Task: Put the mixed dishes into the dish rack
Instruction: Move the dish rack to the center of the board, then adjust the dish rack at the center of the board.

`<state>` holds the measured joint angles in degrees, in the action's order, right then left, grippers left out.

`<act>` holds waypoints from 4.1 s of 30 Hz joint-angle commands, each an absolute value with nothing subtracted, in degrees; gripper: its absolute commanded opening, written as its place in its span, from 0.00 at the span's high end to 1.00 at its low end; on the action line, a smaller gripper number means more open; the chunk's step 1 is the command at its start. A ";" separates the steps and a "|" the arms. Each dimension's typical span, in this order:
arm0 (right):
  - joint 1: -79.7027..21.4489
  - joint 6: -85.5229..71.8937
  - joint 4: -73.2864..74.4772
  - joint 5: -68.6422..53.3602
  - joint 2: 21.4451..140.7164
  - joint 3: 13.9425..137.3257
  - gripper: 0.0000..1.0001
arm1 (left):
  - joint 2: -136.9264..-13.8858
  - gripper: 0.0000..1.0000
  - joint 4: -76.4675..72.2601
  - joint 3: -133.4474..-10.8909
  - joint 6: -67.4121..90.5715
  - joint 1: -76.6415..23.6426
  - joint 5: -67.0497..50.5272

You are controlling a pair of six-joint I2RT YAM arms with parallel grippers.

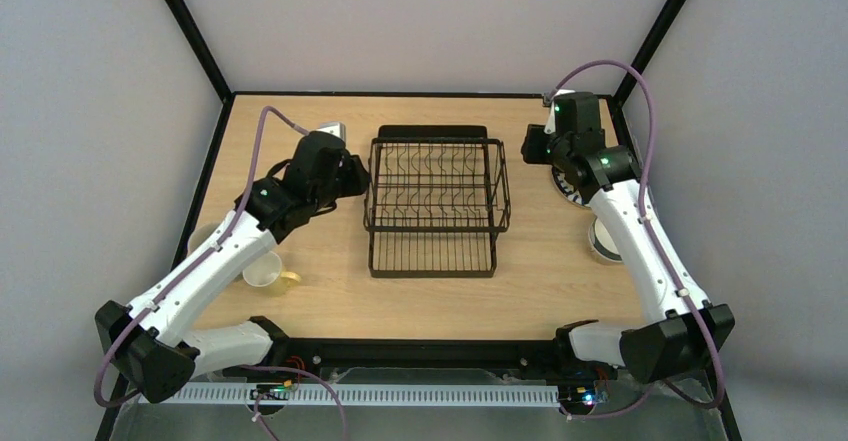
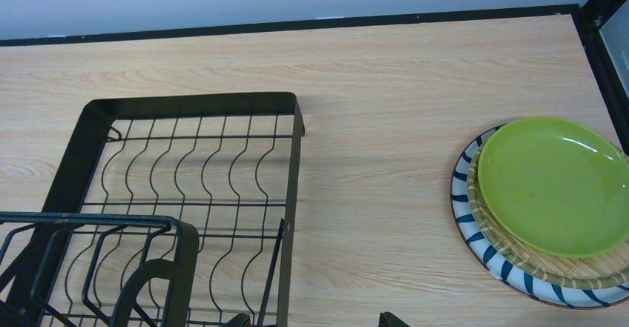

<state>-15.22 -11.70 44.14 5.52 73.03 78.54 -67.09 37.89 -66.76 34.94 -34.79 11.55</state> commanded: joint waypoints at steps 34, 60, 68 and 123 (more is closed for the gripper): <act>-15.12 -7.95 49.69 -6.71 78.57 85.93 0.06 | -74.90 0.07 37.23 -68.86 34.14 -34.61 10.72; -17.75 -9.83 50.27 -3.11 82.84 84.63 0.99 | -71.20 0.01 45.76 -71.92 36.30 -34.62 21.92; -17.75 -6.08 50.30 -0.64 83.64 87.28 1.00 | -67.10 0.01 48.87 -72.74 37.53 -34.58 26.13; -18.63 34.47 28.61 -23.14 115.28 117.81 0.98 | -82.94 0.01 36.57 -69.89 39.41 -17.94 12.19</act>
